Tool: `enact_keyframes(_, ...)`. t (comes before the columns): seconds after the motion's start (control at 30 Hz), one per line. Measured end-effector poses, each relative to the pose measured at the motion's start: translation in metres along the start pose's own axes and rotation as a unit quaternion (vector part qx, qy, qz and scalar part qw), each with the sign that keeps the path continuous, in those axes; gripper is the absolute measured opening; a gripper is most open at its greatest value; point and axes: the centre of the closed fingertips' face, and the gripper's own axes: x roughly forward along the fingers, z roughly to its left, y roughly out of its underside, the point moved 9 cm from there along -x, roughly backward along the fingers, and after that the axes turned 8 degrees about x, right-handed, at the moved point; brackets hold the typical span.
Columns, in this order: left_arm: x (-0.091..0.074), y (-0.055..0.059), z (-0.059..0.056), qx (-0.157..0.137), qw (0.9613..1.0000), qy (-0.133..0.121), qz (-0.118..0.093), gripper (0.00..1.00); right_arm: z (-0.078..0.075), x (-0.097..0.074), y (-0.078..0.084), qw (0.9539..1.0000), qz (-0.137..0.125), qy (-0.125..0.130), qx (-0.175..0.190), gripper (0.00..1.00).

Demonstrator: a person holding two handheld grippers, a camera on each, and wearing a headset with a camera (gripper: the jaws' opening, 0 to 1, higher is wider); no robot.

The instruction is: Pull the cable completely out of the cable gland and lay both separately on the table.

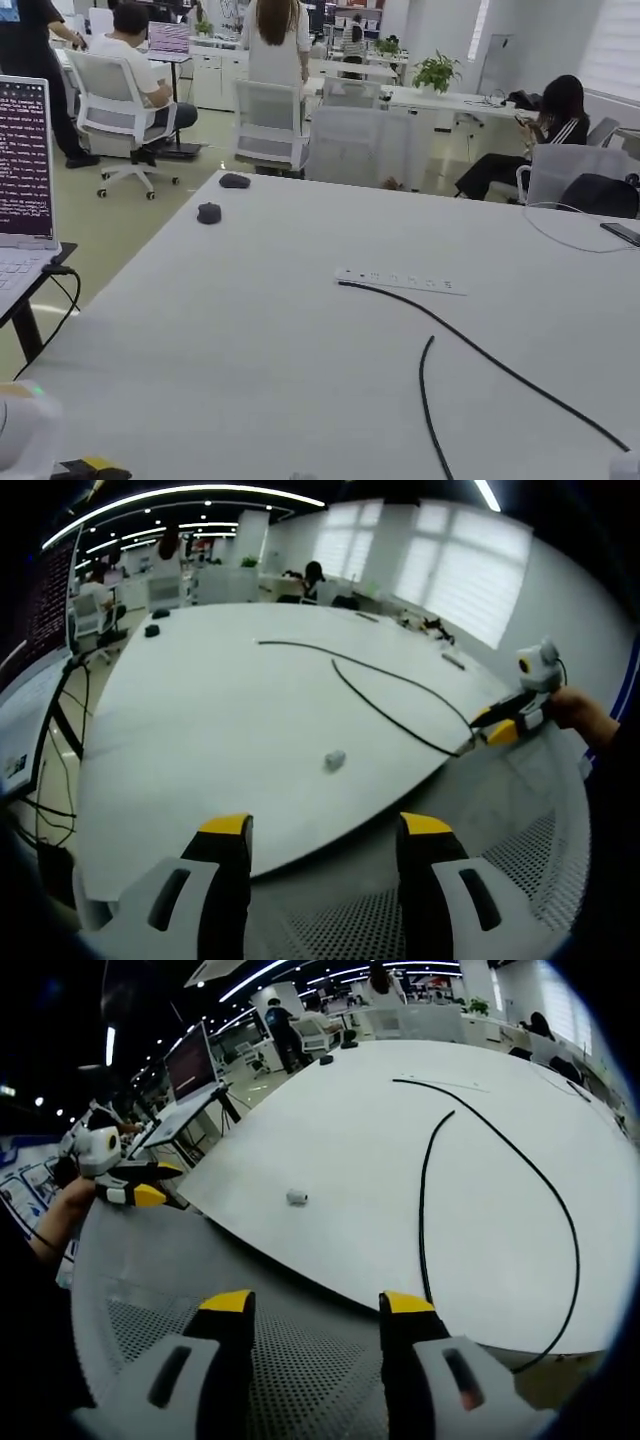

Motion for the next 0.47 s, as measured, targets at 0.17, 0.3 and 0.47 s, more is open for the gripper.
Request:
enact_keyframes(0.17,0.0006,0.0001,-0.0004,0.001,1.0,0.005,0.003,0.58,0.0,0.0015,0.0009,1.0,0.006,0.002,0.001,0.52)
enact_keyframes(0.3,0.001,0.0009,-0.0003,0.002,1.0,0.005,0.006,0.58,0.0006,0.0031,0.0013,0.9999,0.012,0.002,-0.003,0.51)
enact_keyframes(0.47,0.0027,0.0018,-0.0008,0.002,0.9999,0.009,0.01,0.58,0.0007,0.0027,0.0015,0.9999,0.013,0.0,-0.002,0.51)
